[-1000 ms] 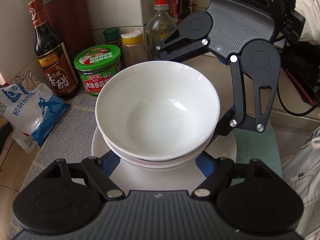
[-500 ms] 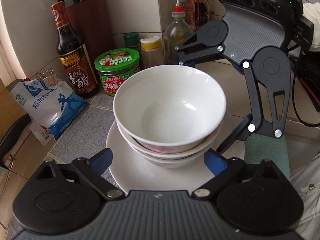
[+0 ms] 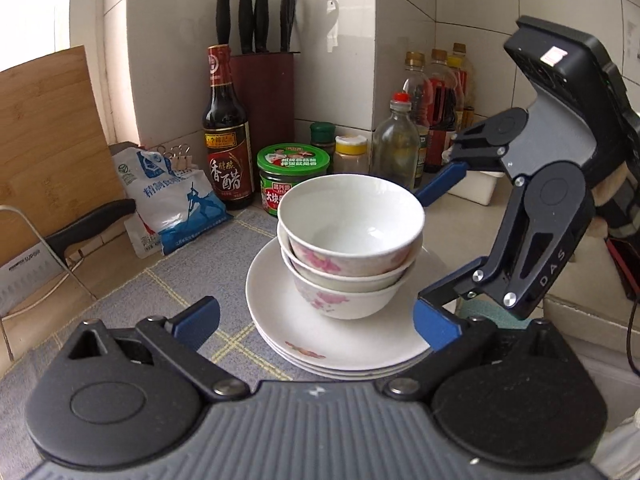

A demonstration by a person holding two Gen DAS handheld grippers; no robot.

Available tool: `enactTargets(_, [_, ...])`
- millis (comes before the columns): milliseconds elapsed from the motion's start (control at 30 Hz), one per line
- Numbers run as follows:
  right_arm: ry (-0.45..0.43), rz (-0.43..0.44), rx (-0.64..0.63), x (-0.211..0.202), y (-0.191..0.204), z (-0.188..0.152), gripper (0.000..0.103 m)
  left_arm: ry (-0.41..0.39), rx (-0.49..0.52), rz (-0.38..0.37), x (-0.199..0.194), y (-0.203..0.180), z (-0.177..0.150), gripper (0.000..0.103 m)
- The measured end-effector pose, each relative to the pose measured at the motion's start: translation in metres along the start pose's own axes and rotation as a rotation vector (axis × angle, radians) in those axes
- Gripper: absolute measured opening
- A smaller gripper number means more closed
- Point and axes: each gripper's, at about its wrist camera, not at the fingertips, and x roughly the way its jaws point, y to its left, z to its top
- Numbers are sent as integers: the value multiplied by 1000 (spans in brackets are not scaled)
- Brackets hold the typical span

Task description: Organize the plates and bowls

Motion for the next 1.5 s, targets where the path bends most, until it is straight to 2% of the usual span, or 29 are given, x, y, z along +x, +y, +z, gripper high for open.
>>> enactTargets(133, [29,-100,265,-9,15,-17,103,-2,-73,63,-17,-4,-8,102])
enactTargets(267, [1,-166,498,-29,35,-35,103,15,-121,124,-35,-8,-9,102])
enactTargets(400, [-7,-257,657,-49,55,-46,103,55,-162,176,-51,-13,-4,102])
enactTargets(467, [-15,-291,693,-58,62,-47,103,58,-172,199,-59,-16,1,102])
enactTargets(700, [-80,-344,729,-93,76,-43,103,50,-155,230,-78,-26,13,102])
enactTargets(833, [-106,-341,747,-101,76,-42,103,46,-160,246,-85,-28,15,102])
enactTargets(1500, [-140,-385,723,-109,79,-33,103,42,-194,256,-91,-27,21,102])
